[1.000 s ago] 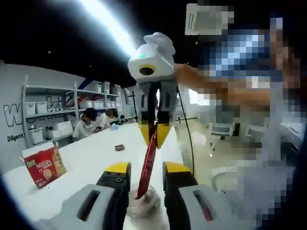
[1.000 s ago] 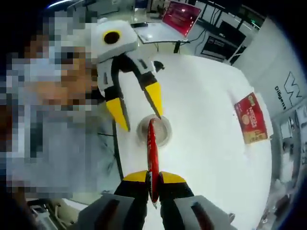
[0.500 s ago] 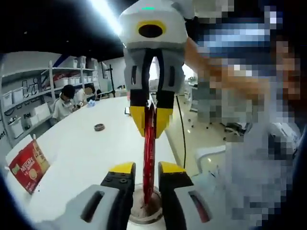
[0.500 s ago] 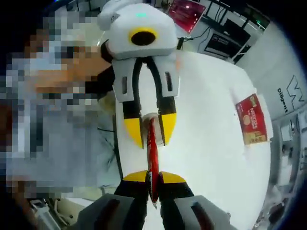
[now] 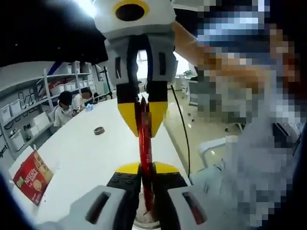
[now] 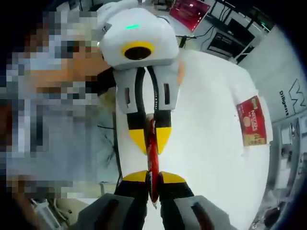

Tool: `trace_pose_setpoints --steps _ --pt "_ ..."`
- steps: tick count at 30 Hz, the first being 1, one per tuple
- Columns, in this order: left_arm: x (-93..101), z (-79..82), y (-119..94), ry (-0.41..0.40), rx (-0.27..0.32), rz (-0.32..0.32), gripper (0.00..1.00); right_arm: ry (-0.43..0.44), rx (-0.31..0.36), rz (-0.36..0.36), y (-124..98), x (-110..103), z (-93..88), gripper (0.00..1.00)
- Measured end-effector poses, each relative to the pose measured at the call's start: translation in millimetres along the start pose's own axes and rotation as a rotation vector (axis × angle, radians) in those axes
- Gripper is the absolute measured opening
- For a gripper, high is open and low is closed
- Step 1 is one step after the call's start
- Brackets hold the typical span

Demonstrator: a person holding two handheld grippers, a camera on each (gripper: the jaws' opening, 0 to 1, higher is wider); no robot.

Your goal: Tear open the coffee pouch, take out the coffee, and pour the coffee from the pouch into the cup

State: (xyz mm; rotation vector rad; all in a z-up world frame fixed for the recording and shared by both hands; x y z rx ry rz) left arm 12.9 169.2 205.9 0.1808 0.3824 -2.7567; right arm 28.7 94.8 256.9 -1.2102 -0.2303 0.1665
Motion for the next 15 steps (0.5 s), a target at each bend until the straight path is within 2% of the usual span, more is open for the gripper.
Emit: trace_pose_setpoints --steps 3,6,12,15 --pt "-1.8 -1.1 -2.4 -0.025 0.012 -0.004 0.10 -0.007 0.000 0.011 -0.5 1.3 1.6 0.09" --pt "-0.8 -2.1 -4.9 -0.042 0.033 -0.006 0.08 -0.005 0.045 0.039 -1.0 0.8 0.7 0.09" --pt "-1.9 -3.3 -5.5 -0.068 0.061 -0.002 0.07 0.023 0.177 0.071 -1.4 2.3 -4.4 0.10" --pt "-5.4 -2.2 -7.5 -0.072 0.077 0.010 0.06 0.003 0.287 0.070 -5.5 5.1 -5.6 0.11"
Point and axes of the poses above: the point that each gripper's makers call its tool centre point, and the gripper's own axes: y roughly forward along the fingers, x roughly to its right, z roughly out of its top, the point moved 6 cm from there along -y, roughly backward along the fingers, and after that the axes turned 8 degrees about x, right-handed, at the moved point
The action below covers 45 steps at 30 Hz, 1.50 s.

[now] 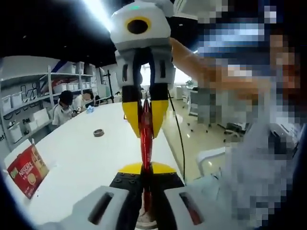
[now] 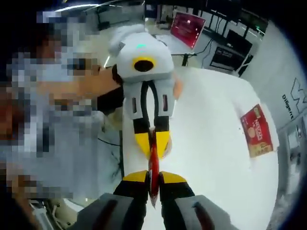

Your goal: Tear open the coffee pouch, take out the coffee, and pour the coffee from the pouch into the cup

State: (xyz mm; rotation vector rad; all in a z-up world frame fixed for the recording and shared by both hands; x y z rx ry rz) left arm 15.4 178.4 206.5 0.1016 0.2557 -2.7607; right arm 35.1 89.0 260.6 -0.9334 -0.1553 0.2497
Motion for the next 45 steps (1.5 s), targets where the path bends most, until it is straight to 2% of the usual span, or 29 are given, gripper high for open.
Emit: trace_pose_setpoints --steps 3,5,6,7,9,11,13,14,15,16,17,18,20,21,23,25,26,28,29,33,38,45 --pt "-1.6 0.4 -1 -0.006 0.013 0.003 0.06 0.017 0.122 0.021 -6 -1 0.6 0.18" --pt "-2.3 -1.6 -1 -0.014 0.014 0.005 0.06 0.046 0.252 0.030 -15 1 -1.0 0.22" --pt "-2.5 -2.3 -1 -0.017 0.014 0.007 0.06 0.040 0.285 0.026 -18 3 -2.1 0.25" --pt "-2.2 -2.8 -1 -0.020 0.015 0.007 0.06 0.032 0.364 0.016 -23 6 -4.9 0.28" --pt "-1.1 -2.6 -3 -0.020 0.022 0.005 0.06 0.045 0.452 0.018 -29 7 -11.8 0.31" --pt "-0.6 0.1 -4 -0.031 0.044 0.004 0.06 0.024 0.614 0.002 -39 9 -17.1 0.34" --pt "-0.5 2.4 -6 -0.043 0.063 -0.001 0.06 0.038 0.784 -0.012 -46 10 -23.8 0.38" --pt "-1.0 3.4 -7 -0.044 0.070 0.003 0.06 0.040 0.887 -0.036 -48 11 -29.0 0.39" --pt "-1.2 4.1 -7 -0.047 0.076 0.004 0.06 0.037 0.916 -0.052 -48 11 -30.0 0.38" --pt "-1.7 5.5 -7 -0.056 0.091 0.004 0.06 0.036 1.031 -0.085 -47 11 -34.0 0.35" --pt "-1.6 6.1 -6 -0.062 0.101 0.001 0.06 0.077 1.124 -0.081 -43 9 -37.9 0.32" --pt "-1.5 6.3 -6 -0.066 0.108 0.000 0.06 0.098 1.184 -0.096 -37 8 -39.6 0.32" --pt "-1.0 5.8 -6 -0.074 0.117 0.000 0.06 0.103 1.227 -0.126 -22 7 -44.1 0.31" --pt "-0.5 5.3 -7 -0.078 0.121 -0.002 0.06 0.107 1.271 -0.153 -17 7 -44.1 0.30" --pt "0.6 4.4 -8 -0.084 0.122 -0.005 0.06 0.118 1.294 -0.135 -6 6 -45.0 0.30" --pt "1.0 3.5 -8 -0.090 0.119 -0.008 0.06 0.120 1.372 -0.148 -1 8 -43.1 0.26" --pt "1.0 3.3 -9 -0.091 0.116 -0.009 0.06 0.127 1.379 -0.113 5 9 -41.5 0.25" --pt "1.2 2.6 -9 -0.094 0.107 -0.012 0.06 0.124 1.376 -0.112 13 16 -37.7 0.23" --pt "1.6 2.3 -9 -0.096 0.101 -0.014 0.06 0.114 1.360 -0.092 17 15 -35.7 0.21" --pt "1.2 2.7 -11 -0.098 0.090 -0.019 0.07 0.093 1.372 -0.071 18 13 -29.7 0.19" --pt "0.0 1.4 -7 -0.102 0.062 -0.026 0.07 0.030 1.341 -0.073 24 10 -23.7 0.13" --pt "-6.9 1.1 -10 -0.101 0.053 -0.020 0.08 0.021 1.334 -0.098 26 12 -18.6 0.10"
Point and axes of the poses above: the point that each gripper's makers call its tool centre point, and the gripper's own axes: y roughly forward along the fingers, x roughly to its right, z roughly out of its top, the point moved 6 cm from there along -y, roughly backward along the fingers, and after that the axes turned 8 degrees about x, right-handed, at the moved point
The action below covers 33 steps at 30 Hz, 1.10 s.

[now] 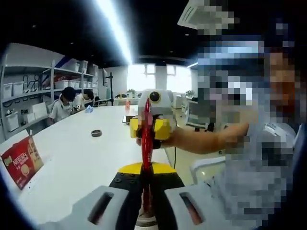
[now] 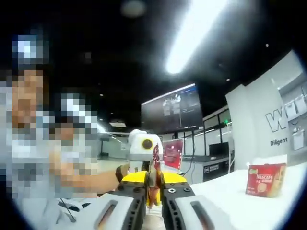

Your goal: Tear open the coffee pouch, take out the coffee, and pour the coffee from the pouch into the cup

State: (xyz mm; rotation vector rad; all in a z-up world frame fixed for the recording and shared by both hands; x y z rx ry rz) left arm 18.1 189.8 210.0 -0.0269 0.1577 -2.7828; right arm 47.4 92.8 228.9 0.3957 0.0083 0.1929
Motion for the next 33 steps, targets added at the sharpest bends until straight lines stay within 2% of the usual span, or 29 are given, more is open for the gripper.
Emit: trace_pose_setpoints --steps 4,12,15,18,20,29,33 --pt "0.1 0.6 0 -0.012 0.019 -0.004 0.12 0.037 -0.004 -0.013 0 3 1.2 0.10" --pt "1.0 6.5 11 -0.011 0.049 -0.024 0.17 0.041 -0.016 -0.013 -3 1 1.6 0.09" --pt "1.8 7.1 17 -0.002 0.049 -0.033 0.16 0.043 -0.006 -0.017 -6 0 4.0 0.09" --pt "2.6 7.3 21 0.008 0.045 -0.035 0.11 0.053 0.005 -0.020 -10 1 6.2 0.10" --pt "3.2 7.6 22 0.007 0.039 -0.041 0.09 0.058 0.014 -0.021 -13 1 5.7 0.10" --pt "3.5 0.3 26 0.017 -0.060 -0.076 0.06 0.059 0.030 -0.020 -21 -2 -6.6 0.10" --pt "3.4 -0.2 26 0.029 -0.081 -0.087 0.05 0.055 0.043 -0.018 -24 -2 -6.7 0.16"
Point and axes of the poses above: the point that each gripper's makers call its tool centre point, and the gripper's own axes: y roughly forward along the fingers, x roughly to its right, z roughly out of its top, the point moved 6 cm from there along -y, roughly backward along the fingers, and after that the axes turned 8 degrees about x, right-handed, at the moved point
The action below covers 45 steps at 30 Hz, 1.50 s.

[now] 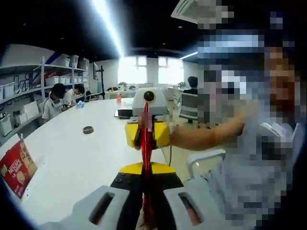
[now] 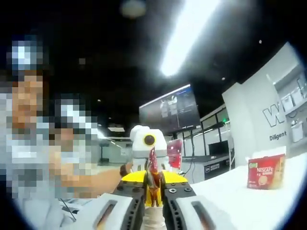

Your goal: Tear open the coffee pouch, take out the coffee, and pour the coffee from the pouch into the cup

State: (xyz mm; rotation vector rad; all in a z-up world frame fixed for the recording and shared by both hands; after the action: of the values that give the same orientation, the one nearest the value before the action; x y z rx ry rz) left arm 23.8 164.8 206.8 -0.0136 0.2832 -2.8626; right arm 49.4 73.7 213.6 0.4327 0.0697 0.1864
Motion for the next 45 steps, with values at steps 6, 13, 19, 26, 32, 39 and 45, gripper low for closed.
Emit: trace_pose_setpoints --steps 6,13,19,26,32,39,45 --pt "-1.4 1.8 -2 -0.002 0.013 0.001 0.05 0.001 0.018 -0.015 -5 1 1.9 0.12" --pt "-0.6 -0.1 -2 -0.019 0.041 0.006 0.12 -0.006 0.015 -0.023 -5 -2 3.7 0.10" --pt "0.8 -0.6 -5 -0.019 0.068 0.010 0.16 -0.036 -0.059 -0.021 1 -4 8.2 0.10" --pt "0.3 4.6 -8 -0.011 0.101 0.015 0.16 -0.059 -0.163 -0.006 17 -6 17.1 0.10" --pt "-0.1 4.3 -9 -0.002 0.096 0.017 0.16 -0.067 -0.244 -0.010 22 -4 18.8 0.10" --pt "0.5 6.1 -11 0.004 0.111 0.019 0.14 -0.065 -0.261 -0.009 22 -4 18.8 0.10" --pt "2.6 6.8 -9 0.012 0.110 0.012 0.08 -0.036 -0.226 -0.004 18 -3 16.5 0.10"
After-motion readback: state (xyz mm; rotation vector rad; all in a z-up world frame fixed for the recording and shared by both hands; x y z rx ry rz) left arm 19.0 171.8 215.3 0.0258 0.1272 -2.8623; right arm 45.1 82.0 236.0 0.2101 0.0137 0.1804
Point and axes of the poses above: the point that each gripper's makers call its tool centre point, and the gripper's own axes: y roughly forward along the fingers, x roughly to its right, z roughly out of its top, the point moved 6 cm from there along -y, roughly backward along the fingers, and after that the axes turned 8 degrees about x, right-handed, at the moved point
